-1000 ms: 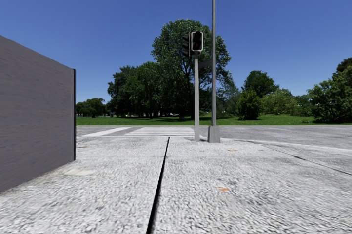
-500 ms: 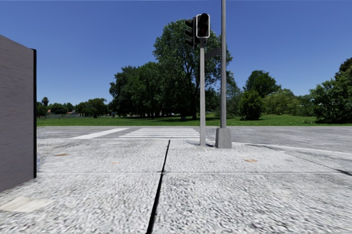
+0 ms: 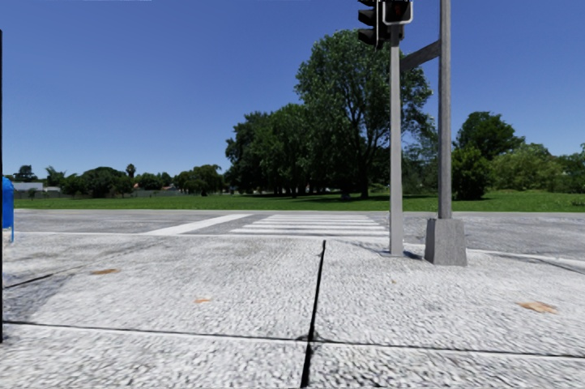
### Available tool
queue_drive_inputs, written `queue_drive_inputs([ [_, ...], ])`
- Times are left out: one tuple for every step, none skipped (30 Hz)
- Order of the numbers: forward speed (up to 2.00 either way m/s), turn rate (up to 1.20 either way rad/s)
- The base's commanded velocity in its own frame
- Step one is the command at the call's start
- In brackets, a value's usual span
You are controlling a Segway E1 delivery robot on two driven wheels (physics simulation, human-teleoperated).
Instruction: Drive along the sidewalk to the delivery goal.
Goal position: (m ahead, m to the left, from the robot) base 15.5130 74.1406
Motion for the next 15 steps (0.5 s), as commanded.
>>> queue_drive_inputs([
  [2.00, 0.53],
  [1.95, 0.53],
  [1.91, 0.54],
  [1.91, 0.54],
  [1.90, 0.54],
  [1.89, 0.54],
  [1.89, 0.54],
  [1.89, 0.54],
  [1.88, 0.54],
  [1.88, 0.54],
  [1.88, 0.54],
  [1.87, 0.54],
  [1.87, 0.54],
  [1.86, 0.57],
  [1.82, 0.60],
])
